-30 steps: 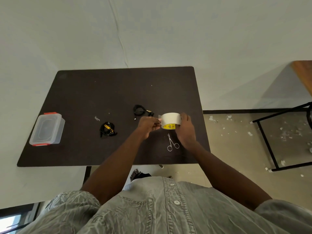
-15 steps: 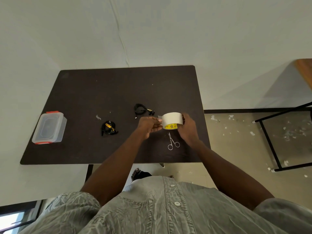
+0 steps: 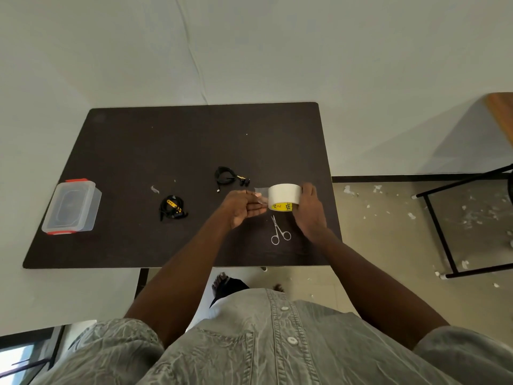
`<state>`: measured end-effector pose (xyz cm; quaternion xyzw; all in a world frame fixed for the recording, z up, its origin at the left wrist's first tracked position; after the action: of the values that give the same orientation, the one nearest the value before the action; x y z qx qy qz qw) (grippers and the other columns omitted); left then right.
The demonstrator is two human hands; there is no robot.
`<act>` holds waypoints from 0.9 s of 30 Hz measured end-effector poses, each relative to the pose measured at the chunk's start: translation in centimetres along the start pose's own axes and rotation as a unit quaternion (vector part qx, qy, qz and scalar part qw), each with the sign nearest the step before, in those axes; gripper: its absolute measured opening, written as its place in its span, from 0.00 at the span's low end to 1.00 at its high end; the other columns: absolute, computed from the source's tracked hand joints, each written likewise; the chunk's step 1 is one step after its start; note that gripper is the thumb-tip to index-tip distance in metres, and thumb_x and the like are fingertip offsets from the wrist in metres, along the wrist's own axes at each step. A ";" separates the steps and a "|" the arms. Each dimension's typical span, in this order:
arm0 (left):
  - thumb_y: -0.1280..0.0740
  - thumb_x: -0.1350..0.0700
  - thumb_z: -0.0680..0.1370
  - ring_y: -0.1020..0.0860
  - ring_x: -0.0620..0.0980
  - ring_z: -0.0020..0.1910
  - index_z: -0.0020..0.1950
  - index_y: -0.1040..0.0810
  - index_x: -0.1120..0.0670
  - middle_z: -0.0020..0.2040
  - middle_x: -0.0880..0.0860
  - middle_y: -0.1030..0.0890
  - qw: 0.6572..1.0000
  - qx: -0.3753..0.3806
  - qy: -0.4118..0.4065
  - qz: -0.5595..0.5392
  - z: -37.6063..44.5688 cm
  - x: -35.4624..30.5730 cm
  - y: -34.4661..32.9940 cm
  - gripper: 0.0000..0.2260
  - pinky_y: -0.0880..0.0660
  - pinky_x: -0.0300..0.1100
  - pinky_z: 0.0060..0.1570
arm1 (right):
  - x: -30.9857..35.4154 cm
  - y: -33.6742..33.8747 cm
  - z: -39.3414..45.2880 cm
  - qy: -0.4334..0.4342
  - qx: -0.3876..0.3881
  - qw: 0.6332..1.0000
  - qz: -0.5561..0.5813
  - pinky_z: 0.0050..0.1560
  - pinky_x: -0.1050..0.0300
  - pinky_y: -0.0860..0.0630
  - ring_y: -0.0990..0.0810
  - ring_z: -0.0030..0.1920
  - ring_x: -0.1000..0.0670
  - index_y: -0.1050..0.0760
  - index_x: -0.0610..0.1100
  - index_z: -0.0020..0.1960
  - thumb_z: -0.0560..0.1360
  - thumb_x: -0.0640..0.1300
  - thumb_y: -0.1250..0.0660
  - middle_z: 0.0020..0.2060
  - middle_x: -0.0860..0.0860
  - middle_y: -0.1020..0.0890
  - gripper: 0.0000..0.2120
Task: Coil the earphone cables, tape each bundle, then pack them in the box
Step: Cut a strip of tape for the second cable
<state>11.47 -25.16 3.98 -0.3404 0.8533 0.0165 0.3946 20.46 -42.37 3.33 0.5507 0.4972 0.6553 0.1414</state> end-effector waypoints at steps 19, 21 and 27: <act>0.36 0.69 0.77 0.17 0.59 0.49 0.55 0.26 0.66 0.51 0.67 0.18 1.000 0.013 0.015 0.023 2.0 0.7 -2.2 0.07 0.19 0.51 0.49 | -2.7 0.2 2.0 -0.054 0.028 0.998 0.029 0.59 0.46 0.26 0.25 0.62 0.40 0.37 0.40 0.70 0.77 0.34 0.37 0.64 0.41 0.26 0.23; 0.37 0.69 0.78 0.17 0.59 0.50 0.55 0.26 0.65 0.51 0.66 0.18 0.999 0.017 0.025 0.032 2.2 0.7 -2.3 0.07 0.19 0.52 0.50 | -2.9 0.1 1.7 -0.087 0.032 0.995 0.038 0.62 0.45 0.26 0.26 0.64 0.40 0.39 0.41 0.72 0.77 0.35 0.36 0.67 0.41 0.28 0.25; 0.36 0.68 0.77 0.16 0.58 0.49 0.58 0.25 0.66 0.49 0.65 0.17 0.999 0.012 0.016 0.047 2.6 0.8 -2.1 0.09 0.19 0.52 0.51 | -3.1 -1.4 -1.8 -0.214 -0.037 0.972 0.087 0.56 0.51 0.26 0.24 0.58 0.42 0.30 0.39 0.61 0.76 0.40 0.32 0.60 0.41 0.26 0.15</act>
<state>14.04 -26.48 2.15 -0.2956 0.8745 0.0194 0.3840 19.51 -44.81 0.59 0.7134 0.3812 0.5502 0.2074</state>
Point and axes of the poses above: each hand's wrist, its own z-axis towards the middle knuckle, its own y-axis out of the back of the hand, x = y × z, the point moved 2 cm from there along z, towards the middle knuckle
